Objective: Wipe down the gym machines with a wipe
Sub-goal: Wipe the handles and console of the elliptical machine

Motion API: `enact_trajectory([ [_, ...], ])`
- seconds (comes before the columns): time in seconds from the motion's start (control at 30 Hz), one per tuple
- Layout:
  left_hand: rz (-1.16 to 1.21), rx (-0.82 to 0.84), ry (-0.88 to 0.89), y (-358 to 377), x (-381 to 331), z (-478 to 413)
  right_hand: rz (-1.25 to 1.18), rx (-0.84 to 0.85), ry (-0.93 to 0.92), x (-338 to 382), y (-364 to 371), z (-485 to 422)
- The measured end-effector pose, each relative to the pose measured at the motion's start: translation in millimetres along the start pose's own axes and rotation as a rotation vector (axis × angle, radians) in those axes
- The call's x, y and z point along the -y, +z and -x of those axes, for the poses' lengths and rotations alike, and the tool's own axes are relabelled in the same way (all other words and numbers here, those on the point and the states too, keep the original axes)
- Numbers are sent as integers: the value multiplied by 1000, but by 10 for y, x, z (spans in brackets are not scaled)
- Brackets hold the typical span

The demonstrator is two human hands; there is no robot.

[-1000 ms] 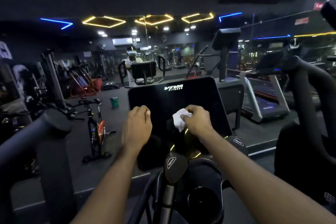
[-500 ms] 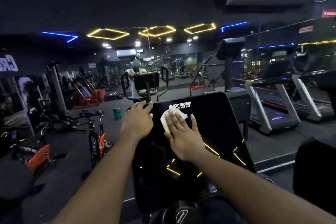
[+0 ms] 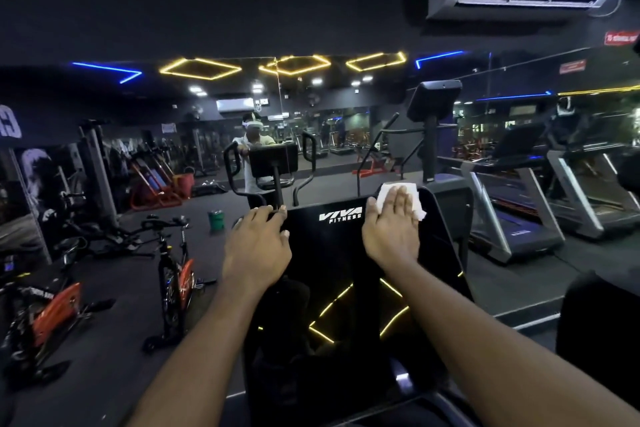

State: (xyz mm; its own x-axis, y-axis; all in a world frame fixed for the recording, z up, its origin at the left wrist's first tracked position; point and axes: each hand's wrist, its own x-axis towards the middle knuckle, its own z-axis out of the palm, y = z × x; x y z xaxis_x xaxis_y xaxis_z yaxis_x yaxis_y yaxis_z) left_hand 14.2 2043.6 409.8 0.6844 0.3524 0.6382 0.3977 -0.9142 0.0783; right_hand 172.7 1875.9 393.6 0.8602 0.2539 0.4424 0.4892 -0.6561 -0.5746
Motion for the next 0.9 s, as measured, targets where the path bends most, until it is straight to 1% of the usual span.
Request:
enact_trajectory([
  [0.03, 1, -7, -3, 7, -9, 1, -2, 8, -55, 89, 65, 63],
  [0.1, -4, -20, -3, 14, -19, 13, 42, 37, -299, 181, 272, 390],
  [0.13, -3, -30, -2, 18, -24, 19, 78, 65, -392, 125, 319, 522],
  [0.17, 0, -38, 1, 19, -26, 28, 123, 79, -423, 20, 304, 533],
  [0.2, 2, -41, 5, 19, -24, 36, 143, 62, -392, -86, 252, 421],
  [0.23, 4, -40, 8, 17, -24, 39, 149, 25, -300, -170, 168, 237],
  [0.27, 7, -38, 6, 15, -20, 43, 143, 9, -170, -226, 46, 39],
  [0.33, 15, -39, 1, 14, -17, 33, 56, 41, 76, -245, -204, -261],
  [0.4, -1, -42, -9, 20, -39, 16, 13, 34, 180, -117, -181, -235],
  [0.43, -16, -44, -15, 33, -56, 15, 42, 23, 177, -41, -81, -92],
  [0.5, -39, -44, -11, 60, -66, 10, 128, 11, 83, 12, 119, 245],
  [0.53, -42, -39, -5, 68, -53, 9, 160, 15, 38, -39, 151, 287],
  [0.57, -42, -36, 3, 70, -24, 2, 166, 11, 32, -101, 111, 215],
  [0.6, -39, -32, 9, 74, 3, 4, 139, 0, 82, -159, 14, 75],
  [0.7, -32, -17, 24, 71, 27, 13, -31, 20, 336, -279, -302, -344],
  [0.73, -31, -13, 21, 72, 18, 7, -41, 32, 368, -247, -298, -323],
  [0.77, -34, -12, 15, 69, 5, 4, -24, 39, 358, -170, -214, -208],
  [0.8, -37, -13, 9, 78, -13, 1, 4, 28, 310, -91, -74, -13],
  [0.9, -31, -9, -2, 98, -34, 28, 58, 55, 91, 13, 246, 633],
])
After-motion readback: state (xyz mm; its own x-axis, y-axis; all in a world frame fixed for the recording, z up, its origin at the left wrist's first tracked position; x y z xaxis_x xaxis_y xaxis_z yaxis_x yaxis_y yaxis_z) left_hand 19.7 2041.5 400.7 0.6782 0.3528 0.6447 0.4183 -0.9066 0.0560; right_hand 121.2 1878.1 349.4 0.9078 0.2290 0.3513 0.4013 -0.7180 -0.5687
